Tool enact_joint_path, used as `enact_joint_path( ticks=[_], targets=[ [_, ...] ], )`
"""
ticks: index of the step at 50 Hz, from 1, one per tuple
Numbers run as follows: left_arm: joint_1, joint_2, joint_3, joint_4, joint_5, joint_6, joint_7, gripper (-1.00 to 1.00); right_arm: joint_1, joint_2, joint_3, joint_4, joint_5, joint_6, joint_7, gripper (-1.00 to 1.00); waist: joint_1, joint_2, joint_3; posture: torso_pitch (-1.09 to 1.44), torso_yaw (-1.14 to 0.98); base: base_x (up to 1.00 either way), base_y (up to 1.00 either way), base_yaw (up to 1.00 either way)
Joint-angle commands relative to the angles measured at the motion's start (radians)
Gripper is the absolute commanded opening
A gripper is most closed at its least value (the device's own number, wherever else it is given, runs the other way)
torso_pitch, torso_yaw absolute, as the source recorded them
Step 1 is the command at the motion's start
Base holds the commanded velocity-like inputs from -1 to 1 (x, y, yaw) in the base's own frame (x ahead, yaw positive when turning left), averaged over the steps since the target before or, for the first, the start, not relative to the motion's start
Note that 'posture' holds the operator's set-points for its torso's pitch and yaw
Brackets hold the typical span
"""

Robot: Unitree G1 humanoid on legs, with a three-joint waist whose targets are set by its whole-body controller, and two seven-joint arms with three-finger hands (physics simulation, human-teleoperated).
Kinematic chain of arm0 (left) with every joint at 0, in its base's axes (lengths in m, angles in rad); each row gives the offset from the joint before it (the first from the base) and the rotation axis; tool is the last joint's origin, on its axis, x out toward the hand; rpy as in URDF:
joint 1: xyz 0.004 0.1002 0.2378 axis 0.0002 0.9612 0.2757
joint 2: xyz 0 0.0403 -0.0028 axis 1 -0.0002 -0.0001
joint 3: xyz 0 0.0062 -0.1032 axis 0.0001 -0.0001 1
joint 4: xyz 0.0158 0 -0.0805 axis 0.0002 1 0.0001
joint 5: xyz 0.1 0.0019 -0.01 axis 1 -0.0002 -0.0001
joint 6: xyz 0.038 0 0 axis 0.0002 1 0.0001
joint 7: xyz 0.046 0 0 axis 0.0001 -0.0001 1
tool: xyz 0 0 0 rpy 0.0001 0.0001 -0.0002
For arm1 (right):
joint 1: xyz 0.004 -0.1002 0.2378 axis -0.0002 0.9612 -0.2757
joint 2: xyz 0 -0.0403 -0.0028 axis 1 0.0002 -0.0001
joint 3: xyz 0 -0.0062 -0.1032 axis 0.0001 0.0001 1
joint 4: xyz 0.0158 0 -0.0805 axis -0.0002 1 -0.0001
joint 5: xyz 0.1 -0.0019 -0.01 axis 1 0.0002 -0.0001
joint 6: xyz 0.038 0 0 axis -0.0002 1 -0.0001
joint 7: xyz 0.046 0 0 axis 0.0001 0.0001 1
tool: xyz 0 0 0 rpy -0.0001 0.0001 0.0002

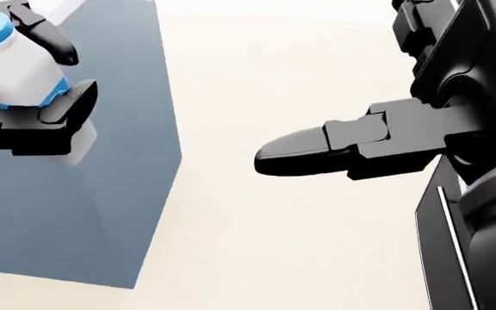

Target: Move the drinks to the dining counter.

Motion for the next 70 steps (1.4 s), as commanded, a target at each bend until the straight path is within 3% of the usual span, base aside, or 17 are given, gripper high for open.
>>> enact_joint_path(
  ticks=[1, 5, 7, 9, 20, 24, 26, 33, 35, 36, 38, 41, 44, 45, 53, 60, 70],
  targets=[
    [-0.049, 0.006, -0.009, -0.052, -0.012, -0.041, -0.007, -1.0, -0.035, -0.011, -0.017, -0.012, -0.015, -0.026, -0.005, 1.0, -0.007, 0.001, -0.019, 0.0, 0.0, 0.0, 0.0, 1.0],
    [-0.063, 0.011, -0.012, -0.073, -0.011, -0.011, -0.009, -1.0, -0.039, -0.016, -0.016, -0.014, -0.011, -0.016, -0.007, 1.0, -0.05, -0.045, 0.003, 0.0, 0.0, 0.0, 0.25, 0.75],
    [-0.064, 0.012, -0.011, -0.071, -0.01, -0.012, -0.011, -1.0, -0.038, -0.021, -0.015, -0.014, -0.001, -0.018, -0.008, 1.0, -0.094, -0.165, 0.006, 0.0, 0.0, 0.0, 1.0, 0.0],
    [-0.066, 0.014, -0.008, -0.068, -0.01, -0.013, -0.013, -1.0, -0.04, -0.023, -0.017, -0.014, 0.009, -0.017, -0.013, 1.0, -0.075, -0.109, -0.003, 0.0, 0.0, 0.0, 1.0, 0.0],
    [-0.096, 0.028, 0.009, -0.089, -0.024, 0.03, -0.013, -1.0, -0.079, -0.034, -0.047, -0.014, 0.083, 0.009, -0.059, 1.0, -0.086, -0.018, -0.01, 0.0, 0.0, 0.06, 1.0, 0.0],
    [-0.098, 0.029, 0.008, -0.097, -0.031, 0.04, -0.012, -1.0, -0.066, -0.032, -0.058, -0.014, 0.119, -0.003, -0.08, 1.0, -0.093, 0.104, -0.034, 0.0, 0.0, 0.13, 1.0, 0.0],
    [-0.098, 0.028, 0.006, -0.097, -0.033, 0.039, -0.009, -1.0, -0.054, -0.036, -0.063, -0.014, 0.135, -0.015, -0.087, 1.0, -0.074, 0.065, 0.004, 0.0, 0.0, 0.15, 1.0, 0.0],
    [-0.128, 0.03, -0.006, -0.1, -0.031, 0.063, -0.003, -1.0, -0.064, -0.05, -0.093, -0.014, 0.175, -0.011, -0.105, 1.0, -0.06, -0.011, 0.008, 0.0, 0.0, 0.2, 1.0, 0.0],
    [-0.134, 0.031, -0.009, -0.103, -0.031, 0.07, -0.004, -1.0, -0.065, -0.053, -0.096, -0.014, 0.182, -0.01, -0.109, 1.0, -0.08, -0.089, -0.004, 0.0, 0.0, 0.27, 1.0, 0.0],
    [-0.135, 0.031, -0.009, -0.1, -0.031, 0.067, -0.005, -1.0, -0.066, -0.055, -0.1, -0.014, 0.188, -0.009, -0.112, 1.0, -0.073, -0.049, 0.014, 0.0, 0.0, 0.27, 1.0, 0.0],
    [-0.137, 0.031, -0.01, -0.1, -0.029, 0.068, -0.006, -1.0, -0.065, -0.059, -0.104, -0.014, 0.203, -0.009, -0.121, 1.0, -0.07, -0.072, -0.027, 0.0, 0.0, 0.28, 1.0, 0.0],
    [-0.14, 0.032, -0.011, -0.101, -0.027, 0.07, -0.008, -1.0, -0.059, -0.066, -0.108, -0.014, 0.224, -0.015, -0.135, 1.0, -0.076, -0.061, -0.015, 0.0, 0.0, 0.3, 1.0, 0.0],
    [-0.135, 0.031, -0.011, -0.101, -0.025, 0.065, -0.011, -1.0, -0.055, -0.072, -0.116, -0.014, 0.254, -0.019, -0.157, 1.0, -0.083, 0.011, -0.009, 0.0, 0.0, 0.31, 1.0, 0.0],
    [-0.137, 0.031, -0.011, -0.101, -0.025, 0.067, -0.011, -1.0, -0.057, -0.074, -0.121, -0.014, 0.265, -0.019, -0.165, 1.0, -0.077, 0.074, -0.029, 0.0, 0.0, 0.34, 1.0, 0.0],
    [-0.135, 0.025, -0.016, -0.099, -0.02, 0.061, -0.012, -1.0, -0.052, -0.084, -0.137, -0.011, 0.317, -0.025, -0.201, 1.0, -0.072, 0.004, 0.028, 0.0, 0.0, 0.55, 0.9, 0.0],
    [-0.122, 0.016, -0.027, -0.098, -0.012, 0.047, -0.013, -1.0, -0.031, -0.107, -0.136, 0.003, 0.359, -0.051, -0.235, 1.0, -0.128, -0.029, -0.001, 0.0, 0.0, 0.74, 0.29, 0.0],
    [-0.134, 0.012, -0.031, -0.111, -0.002, 0.068, -0.019, -1.0, -0.029, -0.15, -0.143, 0.026, 0.453, -0.088, -0.306, 1.0, -0.077, 0.061, 0.014, 0.0, 0.0, 0.54, 0.08, 0.0]
  ],
)
